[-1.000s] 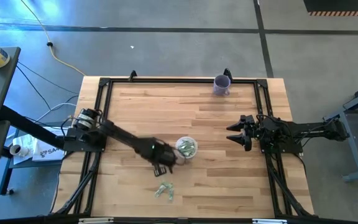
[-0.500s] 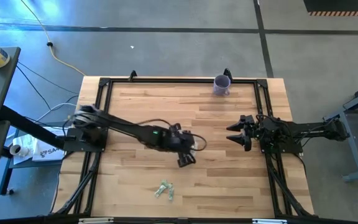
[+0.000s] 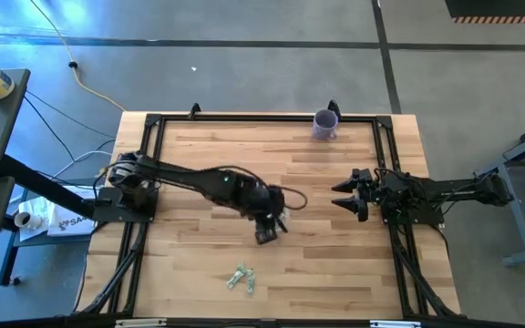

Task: Pick and place Stevia / Truvia into bins
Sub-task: Put the stevia packet into the bin

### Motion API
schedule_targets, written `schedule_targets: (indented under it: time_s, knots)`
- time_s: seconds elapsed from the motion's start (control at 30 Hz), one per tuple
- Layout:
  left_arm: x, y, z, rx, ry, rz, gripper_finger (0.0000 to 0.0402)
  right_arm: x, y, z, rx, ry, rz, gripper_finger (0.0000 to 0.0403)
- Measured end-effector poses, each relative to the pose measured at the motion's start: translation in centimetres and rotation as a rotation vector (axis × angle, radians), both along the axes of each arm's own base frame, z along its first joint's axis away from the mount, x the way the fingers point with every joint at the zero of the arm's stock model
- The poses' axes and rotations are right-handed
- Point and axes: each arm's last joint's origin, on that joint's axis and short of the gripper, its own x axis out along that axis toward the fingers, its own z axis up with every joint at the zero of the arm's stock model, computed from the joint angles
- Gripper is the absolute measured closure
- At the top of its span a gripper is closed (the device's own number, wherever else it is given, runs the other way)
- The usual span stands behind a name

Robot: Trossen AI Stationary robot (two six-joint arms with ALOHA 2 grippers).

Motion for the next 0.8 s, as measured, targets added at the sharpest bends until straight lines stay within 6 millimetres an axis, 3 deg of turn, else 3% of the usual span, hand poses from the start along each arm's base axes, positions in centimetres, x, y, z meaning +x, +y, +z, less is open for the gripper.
schedule_targets:
  time_s: [0.1,0.17,0.3,0.37,0.47,0.6,0.8]
  knots:
    - [-2.3,-3.3,0.9,0.068,0.071,-0.151,0.0141,0.0,0.0,0.0,0.000,0.001,0.000,0.0132]
    - [-3.7,-5.8,0.3,0.097,0.100,-0.258,0.0144,0.0,0.0,0.0,0.000,0.002,0.000,0.0132]
    - [-5.5,-9.8,-5.0,0.087,0.231,-0.351,0.0160,0.0,0.0,0.0,0.000,0.002,0.000,0.0132]
    - [-5.8,-11.3,-7.4,0.069,0.195,-0.366,0.0167,0.0,0.0,0.0,0.000,0.002,0.000,0.0132]
    - [-6.2,-13.2,-9.2,0.093,0.035,-0.440,0.0173,0.0,0.0,0.0,0.000,0.002,0.000,0.0132]
    - [-6.5,-13.5,-11.9,0.095,-0.034,-0.441,0.0174,0.0,0.0,-0.1,0.000,0.008,0.000,0.0132]
    - [-5.2,-11.6,-14.5,0.140,-0.017,-0.341,0.0184,0.0,0.0,-0.1,0.000,0.008,0.000,0.0132]
